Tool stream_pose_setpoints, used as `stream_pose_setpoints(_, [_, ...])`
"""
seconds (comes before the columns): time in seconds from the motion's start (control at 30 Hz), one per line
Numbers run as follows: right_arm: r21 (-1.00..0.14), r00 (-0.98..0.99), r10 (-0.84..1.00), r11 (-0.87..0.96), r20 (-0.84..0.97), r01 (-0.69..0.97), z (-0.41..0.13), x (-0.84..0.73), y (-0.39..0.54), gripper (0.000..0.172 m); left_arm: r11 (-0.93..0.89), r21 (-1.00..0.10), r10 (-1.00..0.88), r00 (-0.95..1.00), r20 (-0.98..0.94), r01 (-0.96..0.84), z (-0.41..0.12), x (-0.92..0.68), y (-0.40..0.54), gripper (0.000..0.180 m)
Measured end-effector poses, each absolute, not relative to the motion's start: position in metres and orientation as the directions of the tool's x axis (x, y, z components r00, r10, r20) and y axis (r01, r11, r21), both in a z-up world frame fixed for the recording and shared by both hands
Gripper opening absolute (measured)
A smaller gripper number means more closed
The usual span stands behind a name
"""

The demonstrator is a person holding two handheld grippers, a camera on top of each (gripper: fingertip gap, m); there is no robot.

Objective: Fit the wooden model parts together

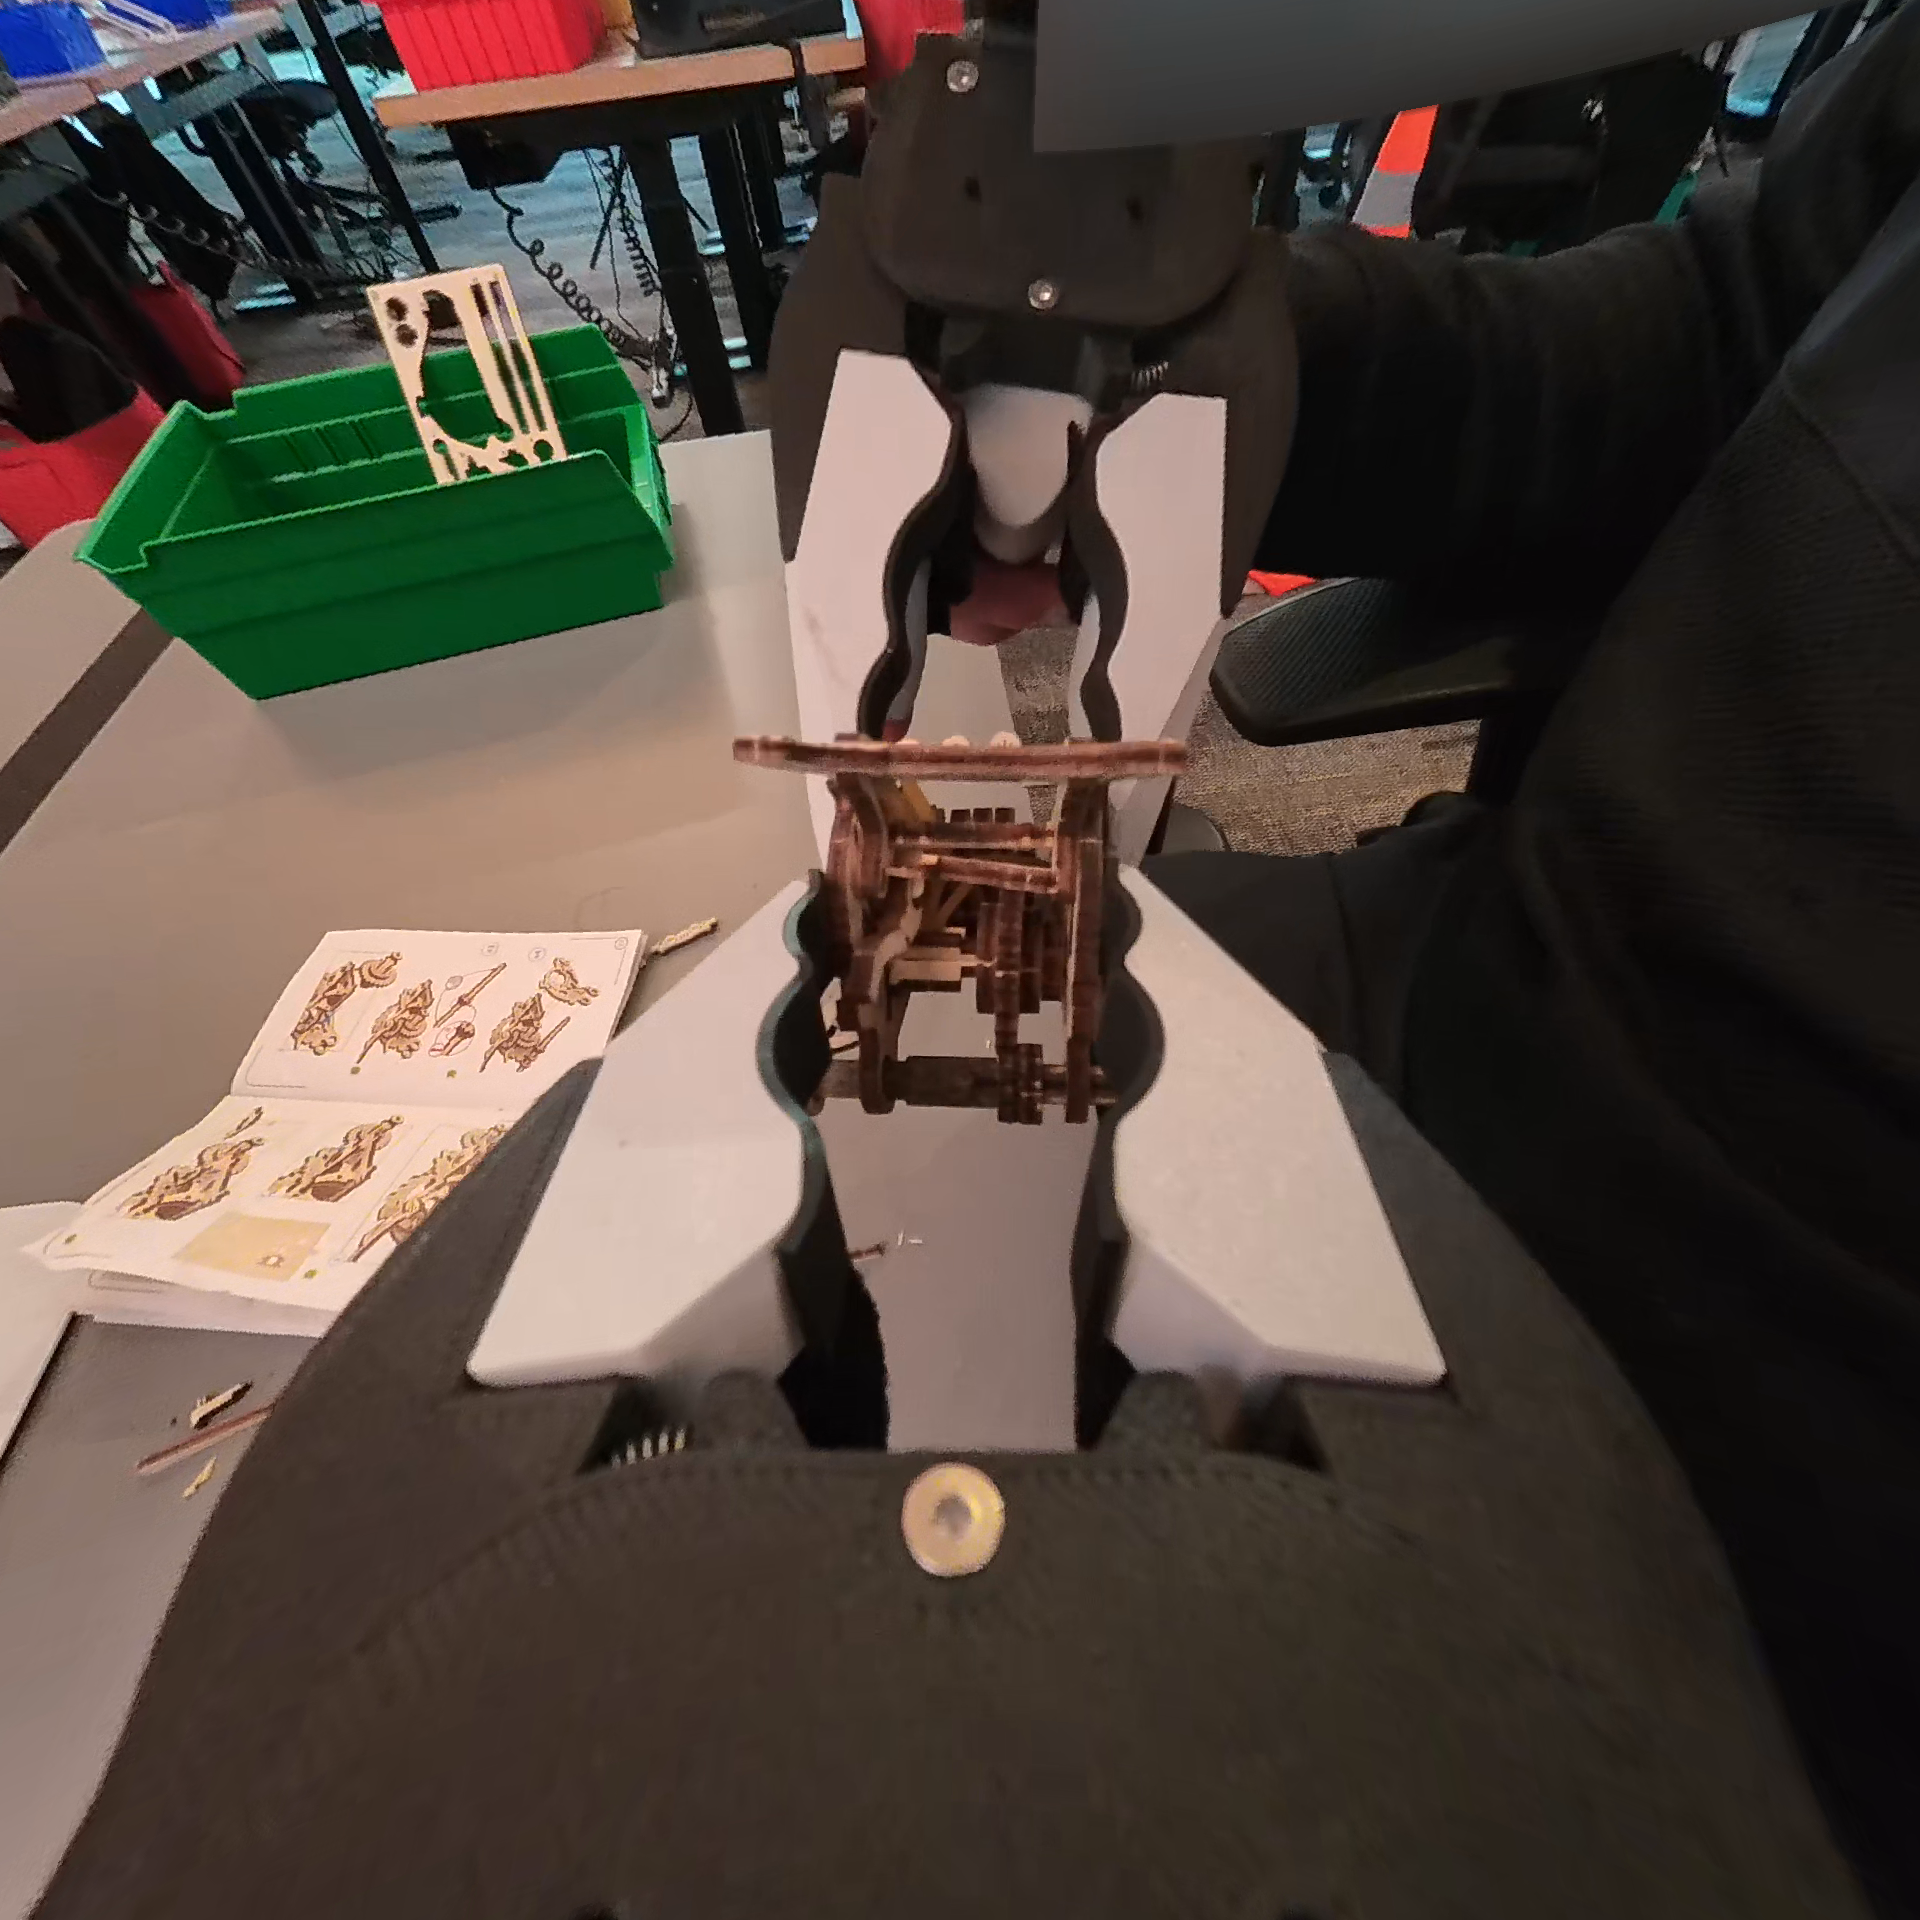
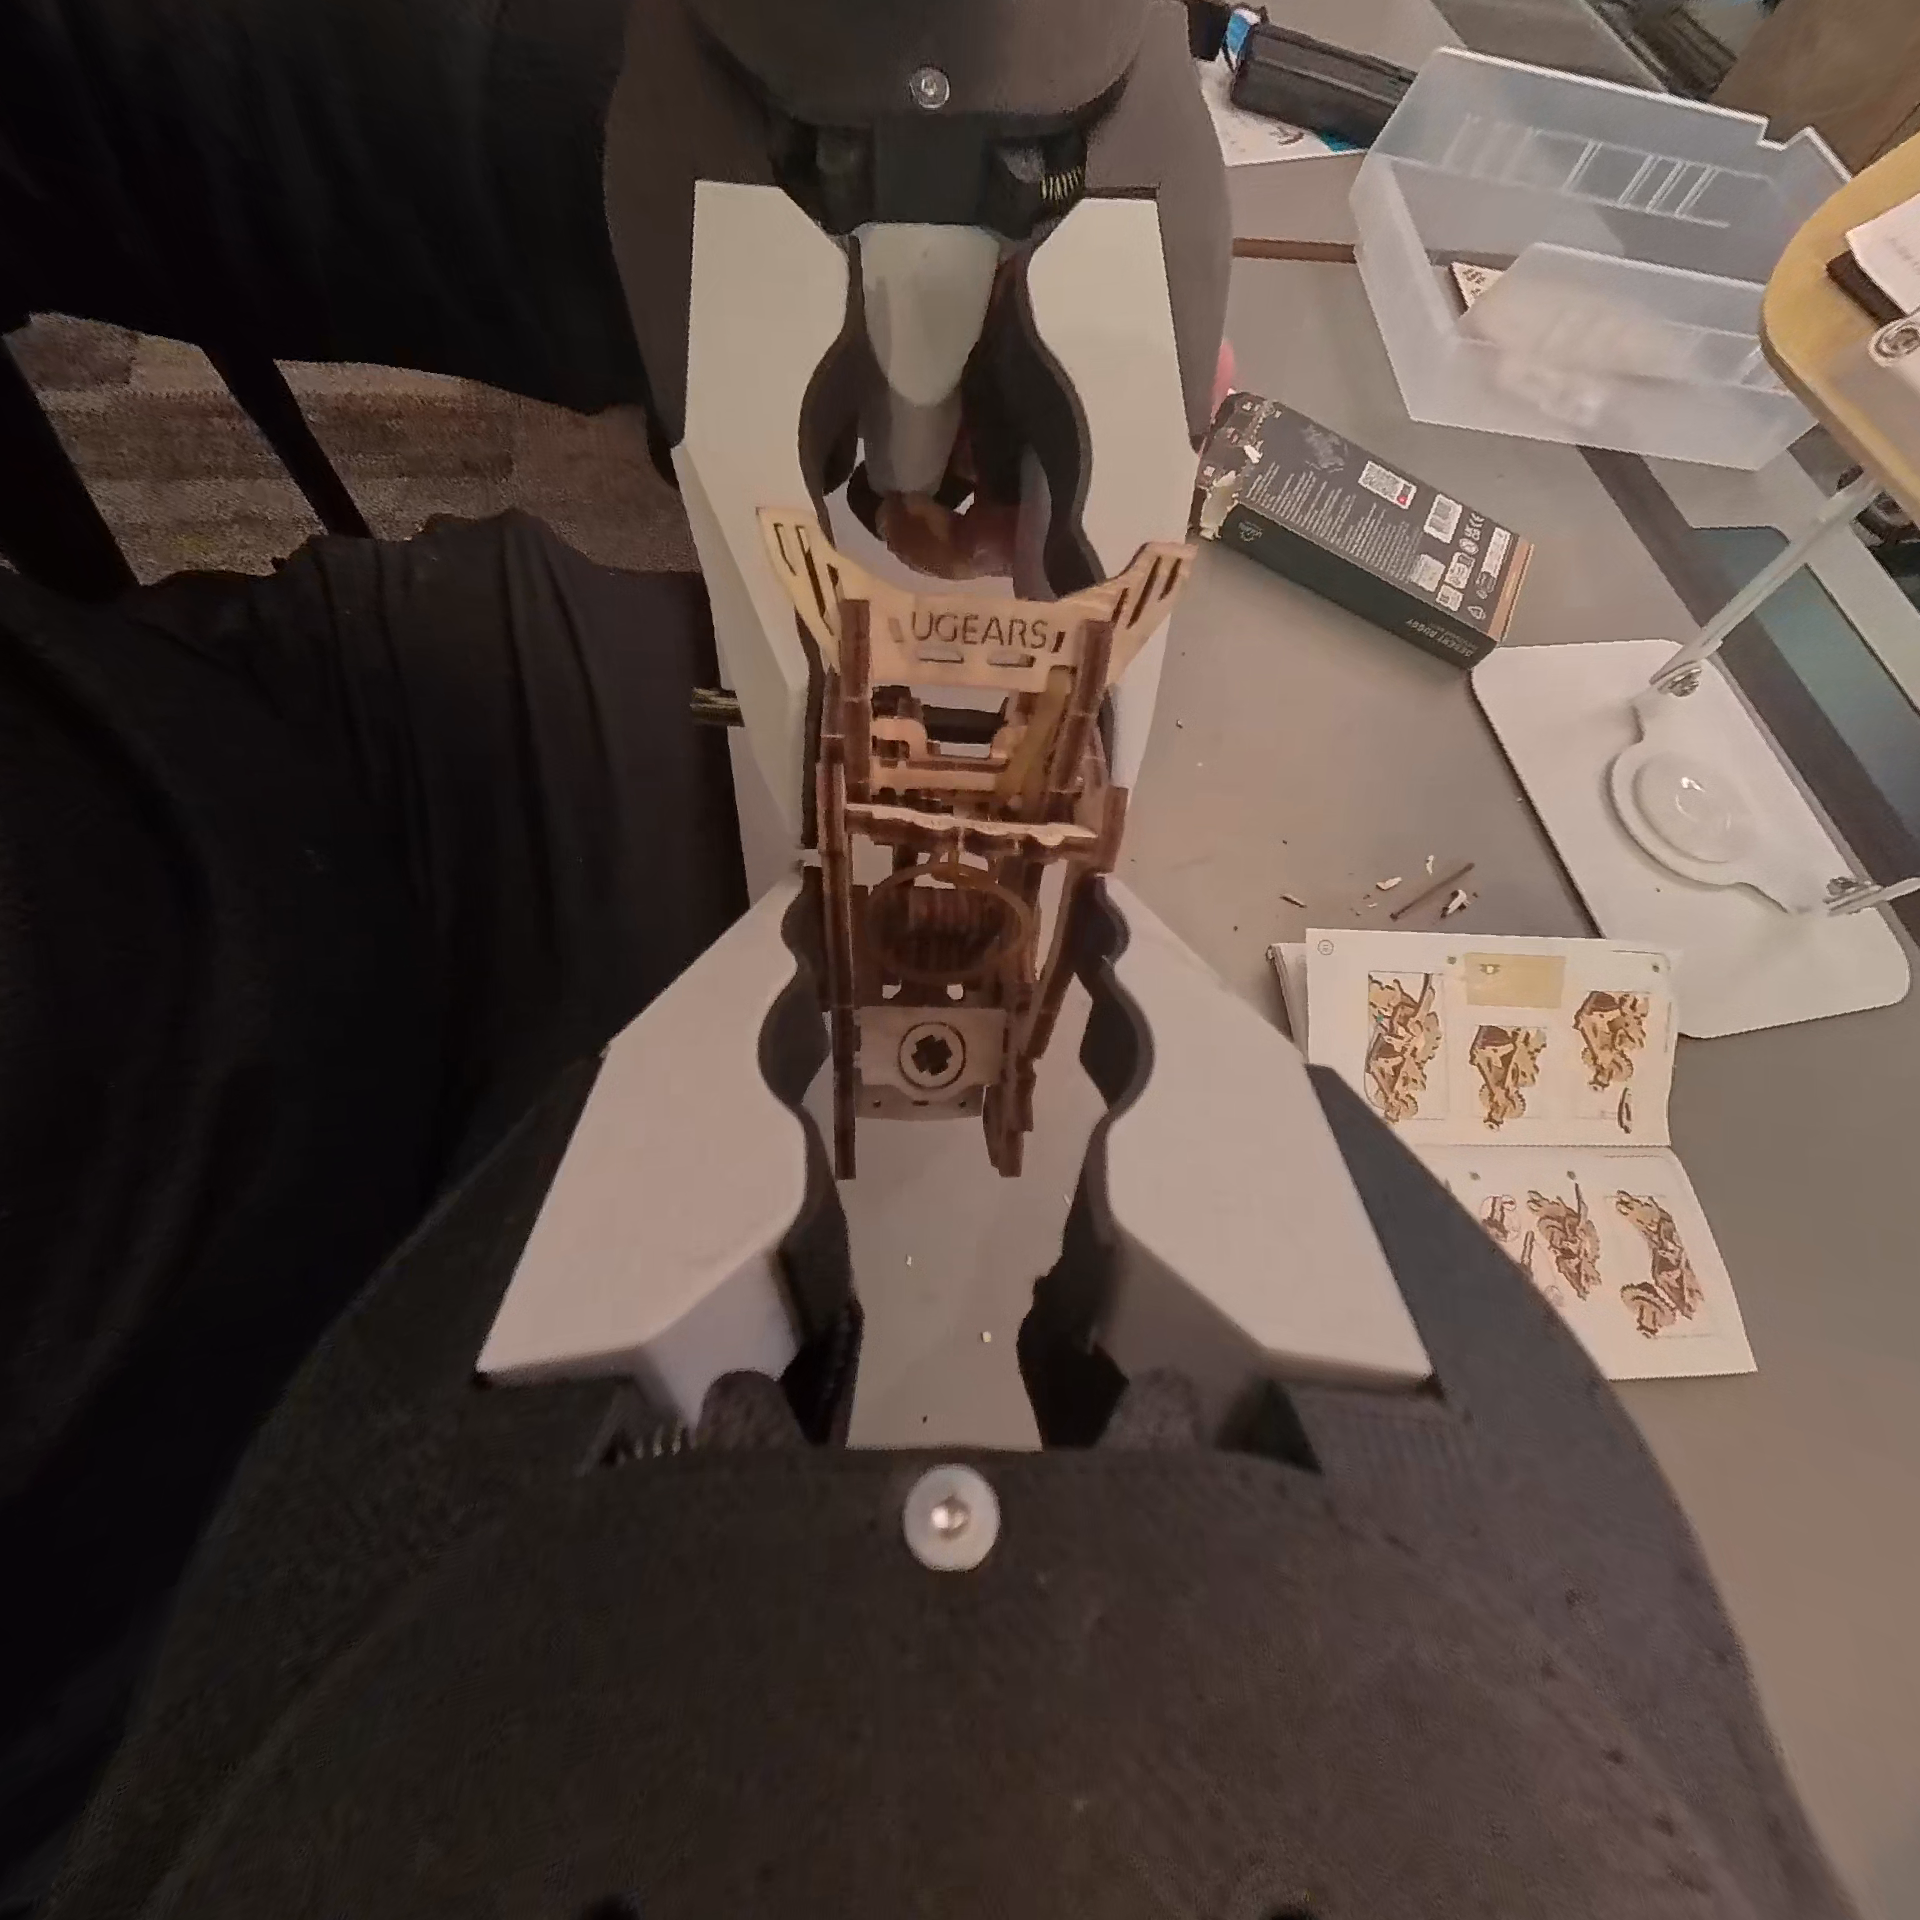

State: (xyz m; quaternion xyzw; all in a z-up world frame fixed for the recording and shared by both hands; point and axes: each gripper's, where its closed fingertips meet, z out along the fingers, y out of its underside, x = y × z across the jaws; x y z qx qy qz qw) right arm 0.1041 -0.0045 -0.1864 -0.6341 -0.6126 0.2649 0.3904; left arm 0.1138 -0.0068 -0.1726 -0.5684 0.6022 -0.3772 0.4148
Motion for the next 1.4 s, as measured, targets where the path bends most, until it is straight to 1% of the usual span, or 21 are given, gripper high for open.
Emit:
stream_pose_setpoints(0.17, [-0.812,0.108,0.983,0.057,0.146,0.58,-0.191,0.105,-0.003,0.046,0.086,-0.922,-0.996,-0.002,-0.092,-0.378,-0.177,0.114,-0.005,0.049])
stream_pose_setpoints(0.23, [-0.816,0.093,0.986,0.059,0.137,0.576,-0.191,0.104,-0.005,0.046,0.101,-0.923,-0.994,0.006,-0.111,-0.372,-0.176,0.117,-0.005,0.058])
stream_pose_setpoints(0.27, [-0.814,0.087,0.987,0.06,0.134,0.578,-0.192,0.103,-0.006,0.046,0.11,-0.916,-0.993,-0.001,-0.119,-0.387,-0.178,0.118,-0.007,0.057])
stream_pose_setpoints(0.3, [-0.806,0.081,0.987,0.065,0.138,0.588,-0.194,0.103,-0.007,0.046,0.126,-0.906,-0.991,-0.021,-0.129,-0.404,-0.181,0.119,-0.01,0.051])
stream_pose_setpoints(0.37, [-0.802,0.082,0.985,0.075,0.152,0.592,-0.195,0.104,-0.006,0.046,0.14,-0.901,-0.989,-0.02,-0.145,-0.41,-0.181,0.119,-0.01,0.05])
stream_pose_setpoints(0.53, [-0.806,0.081,0.987,0.067,0.142,0.588,-0.193,0.104,-0.006,0.046,0.105,-0.916,-0.994,-0.013,-0.109,-0.388,-0.18,0.119,-0.009,0.049])
stream_pose_setpoints(0.67, [-0.834,0.139,0.977,0.06,0.162,0.548,-0.182,0.103,0.003,0.048,0.047,-0.944,-0.998,0.018,-0.056,-0.327,-0.172,0.114,0.001,0.049])
stream_pose_setpoints(0.73, [-0.851,0.171,0.973,0.041,0.152,0.524,-0.177,0.108,0.008,0.065,-0.006,-0.962,-1.0,0.019,0.001,-0.273,-0.168,0.107,0.006,0.05])
stream_pose_setpoints(0.9, [-0.904,0.242,0.963,0.001,0.116,0.428,-0.165,0.12,0.02,0.067,-0.145,-0.985,-0.989,0.046,0.141,-0.098,-0.15,0.094,0.022,0.05])
stream_pose_setpoints(1.0, [-0.909,0.284,0.932,0.095,0.224,0.405,-0.155,0.121,0.026,0.071,-0.195,-0.98,-0.981,0.033,0.194,-0.041,-0.144,0.089,0.026,0.05])
stream_pose_setpoints(1.1, [-0.857,0.299,0.89,0.167,0.344,0.488,-0.161,0.121,0.03,0.07,-0.245,-0.969,-0.968,0.04,0.246,0.023,-0.136,0.082,0.033,0.05])
stream_pose_setpoints(1.17, [-0.834,0.305,0.86,0.217,0.409,0.507,-0.16,0.119,0.031,0.06,-0.286,-0.956,-0.956,0.048,0.289,0.066,-0.132,0.077,0.04,0.05])
stream_pose_setpoints(1.23, [-0.808,0.313,0.821,0.27,0.477,0.523,-0.158,0.116,0.032,0.052,-0.32,-0.945,-0.941,0.092,0.326,0.068,-0.134,0.074,0.048,0.05])
stream_pose_setpoints(1.3, [-0.745,0.315,0.759,0.314,0.569,0.589,-0.159,0.116,0.036,0.049,-0.359,-0.932,-0.919,0.153,0.363,0.054,-0.139,0.074,0.056,0.05])
stream_pose_setpoints(1.4, [-0.631,0.304,0.637,0.381,0.709,0.676,-0.154,0.115,0.042,0.048,-0.447,-0.891,-0.876,0.161,0.455,0.082,-0.137,0.078,0.06,0.05])
